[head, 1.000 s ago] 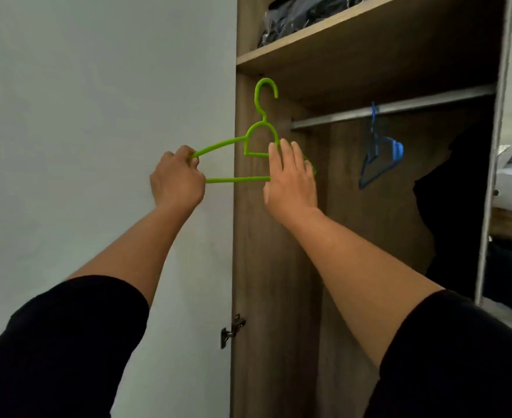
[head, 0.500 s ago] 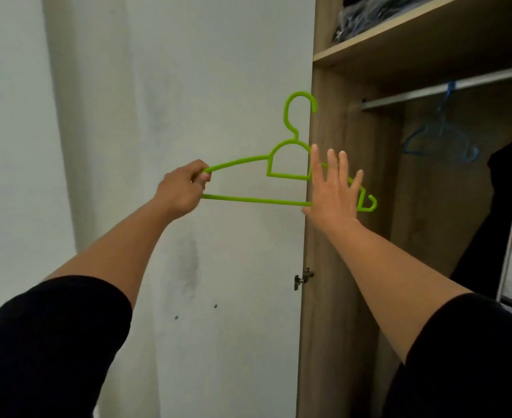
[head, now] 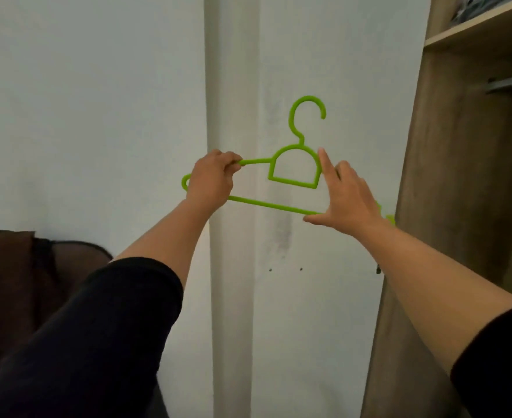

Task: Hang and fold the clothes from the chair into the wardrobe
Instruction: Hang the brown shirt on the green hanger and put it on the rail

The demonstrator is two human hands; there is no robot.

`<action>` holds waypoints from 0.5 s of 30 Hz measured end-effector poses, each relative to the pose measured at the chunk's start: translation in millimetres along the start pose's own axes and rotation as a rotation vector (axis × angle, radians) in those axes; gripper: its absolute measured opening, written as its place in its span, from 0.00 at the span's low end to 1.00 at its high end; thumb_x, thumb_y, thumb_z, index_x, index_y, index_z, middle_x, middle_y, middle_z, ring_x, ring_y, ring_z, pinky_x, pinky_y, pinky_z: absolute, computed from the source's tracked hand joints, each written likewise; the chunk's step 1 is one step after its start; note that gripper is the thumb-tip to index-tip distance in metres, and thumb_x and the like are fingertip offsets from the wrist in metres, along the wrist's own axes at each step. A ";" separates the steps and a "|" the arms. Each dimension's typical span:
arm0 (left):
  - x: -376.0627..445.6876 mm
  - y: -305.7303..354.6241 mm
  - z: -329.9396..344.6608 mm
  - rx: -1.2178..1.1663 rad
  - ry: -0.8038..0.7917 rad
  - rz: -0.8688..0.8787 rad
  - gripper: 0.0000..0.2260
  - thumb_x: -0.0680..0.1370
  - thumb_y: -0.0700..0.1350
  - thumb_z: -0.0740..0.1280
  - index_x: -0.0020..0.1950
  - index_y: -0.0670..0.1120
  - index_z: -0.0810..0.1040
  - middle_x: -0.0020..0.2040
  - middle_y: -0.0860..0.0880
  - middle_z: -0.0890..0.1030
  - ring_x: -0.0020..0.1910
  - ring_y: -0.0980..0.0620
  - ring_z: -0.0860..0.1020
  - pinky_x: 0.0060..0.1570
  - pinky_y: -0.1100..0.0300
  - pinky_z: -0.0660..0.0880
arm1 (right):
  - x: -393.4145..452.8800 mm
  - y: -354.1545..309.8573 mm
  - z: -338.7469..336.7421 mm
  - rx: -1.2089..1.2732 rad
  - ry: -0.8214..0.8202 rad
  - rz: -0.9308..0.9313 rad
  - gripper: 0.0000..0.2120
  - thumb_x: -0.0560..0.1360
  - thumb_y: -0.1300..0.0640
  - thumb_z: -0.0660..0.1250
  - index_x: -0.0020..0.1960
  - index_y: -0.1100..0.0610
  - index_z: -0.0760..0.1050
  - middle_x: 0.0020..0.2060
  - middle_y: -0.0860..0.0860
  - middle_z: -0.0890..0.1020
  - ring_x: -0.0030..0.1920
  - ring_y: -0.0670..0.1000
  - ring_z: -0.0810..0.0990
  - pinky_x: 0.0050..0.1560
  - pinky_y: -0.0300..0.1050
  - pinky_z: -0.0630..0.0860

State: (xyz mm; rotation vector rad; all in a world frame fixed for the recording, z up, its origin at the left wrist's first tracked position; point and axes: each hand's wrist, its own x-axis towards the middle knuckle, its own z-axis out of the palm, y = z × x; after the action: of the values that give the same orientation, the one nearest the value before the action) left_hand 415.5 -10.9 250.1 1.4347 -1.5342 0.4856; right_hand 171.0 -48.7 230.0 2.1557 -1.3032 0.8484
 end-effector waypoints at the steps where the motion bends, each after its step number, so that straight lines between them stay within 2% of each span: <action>1: -6.5 -3.4 -11.5 0.001 0.002 -0.052 0.11 0.80 0.43 0.62 0.59 0.45 0.80 0.50 0.42 0.78 0.51 0.44 0.76 0.47 0.61 0.66 | -2.4 -10.9 -1.0 0.055 -0.020 -0.011 0.59 0.62 0.36 0.74 0.77 0.53 0.40 0.56 0.56 0.68 0.52 0.56 0.71 0.52 0.51 0.72; 3: -23.8 -11.0 -34.2 0.011 0.003 -0.132 0.10 0.80 0.43 0.62 0.57 0.46 0.81 0.50 0.43 0.79 0.51 0.45 0.76 0.46 0.63 0.65 | -7.9 -33.3 -0.8 0.209 -0.042 -0.012 0.50 0.67 0.37 0.70 0.77 0.52 0.47 0.58 0.56 0.70 0.54 0.57 0.74 0.52 0.51 0.72; 5: -46.6 -18.9 -56.2 0.043 0.018 -0.196 0.10 0.80 0.42 0.62 0.57 0.47 0.81 0.51 0.44 0.80 0.50 0.47 0.76 0.44 0.64 0.65 | -12.3 -56.3 1.9 0.358 -0.034 -0.014 0.33 0.73 0.39 0.65 0.72 0.53 0.63 0.54 0.56 0.75 0.53 0.58 0.76 0.49 0.49 0.72; 7: -71.9 -28.5 -78.4 0.089 0.017 -0.257 0.10 0.80 0.42 0.62 0.57 0.47 0.81 0.52 0.45 0.80 0.48 0.50 0.75 0.43 0.65 0.64 | -16.7 -82.5 3.3 0.514 -0.043 -0.018 0.20 0.76 0.42 0.63 0.59 0.56 0.75 0.43 0.54 0.79 0.47 0.58 0.78 0.44 0.47 0.70; 8: -83.7 -33.8 -90.4 0.110 0.011 -0.279 0.10 0.80 0.43 0.62 0.57 0.46 0.81 0.53 0.45 0.80 0.49 0.50 0.75 0.43 0.65 0.65 | -19.1 -96.2 2.9 0.595 -0.055 -0.022 0.17 0.76 0.43 0.62 0.52 0.56 0.77 0.36 0.52 0.78 0.43 0.58 0.77 0.42 0.46 0.69; 9: -94.5 -40.0 -103.2 0.127 0.008 -0.295 0.10 0.80 0.43 0.62 0.57 0.46 0.81 0.53 0.45 0.81 0.50 0.49 0.76 0.44 0.65 0.65 | -21.0 -110.7 1.5 0.655 -0.074 -0.035 0.15 0.77 0.45 0.62 0.44 0.56 0.76 0.31 0.49 0.75 0.39 0.57 0.76 0.39 0.45 0.68; 11: -111.4 -53.8 -131.1 0.158 0.017 -0.332 0.10 0.80 0.43 0.63 0.58 0.46 0.81 0.54 0.45 0.81 0.52 0.48 0.77 0.47 0.66 0.65 | -22.6 -141.4 -2.9 0.716 -0.100 -0.078 0.17 0.78 0.47 0.61 0.33 0.53 0.68 0.26 0.47 0.69 0.34 0.55 0.71 0.35 0.45 0.64; 13: -122.5 -70.0 -158.8 0.184 0.029 -0.380 0.11 0.79 0.43 0.63 0.59 0.46 0.81 0.54 0.45 0.81 0.54 0.48 0.77 0.50 0.66 0.66 | -21.0 -173.0 -8.4 0.752 -0.100 -0.116 0.20 0.78 0.47 0.61 0.30 0.50 0.62 0.26 0.47 0.68 0.31 0.52 0.68 0.31 0.45 0.62; 15: -131.6 -86.8 -185.3 0.212 0.042 -0.418 0.11 0.79 0.44 0.64 0.59 0.46 0.80 0.55 0.46 0.82 0.55 0.48 0.77 0.52 0.66 0.66 | -19.2 -204.2 -12.4 0.774 -0.092 -0.149 0.21 0.78 0.47 0.61 0.29 0.50 0.61 0.26 0.47 0.68 0.29 0.47 0.67 0.30 0.42 0.62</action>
State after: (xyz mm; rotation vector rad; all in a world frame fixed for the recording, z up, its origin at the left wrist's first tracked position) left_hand 544.6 189.8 202.6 1.8413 -1.1305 0.4272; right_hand 344.3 59.4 208.1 2.8548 -0.9101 1.3618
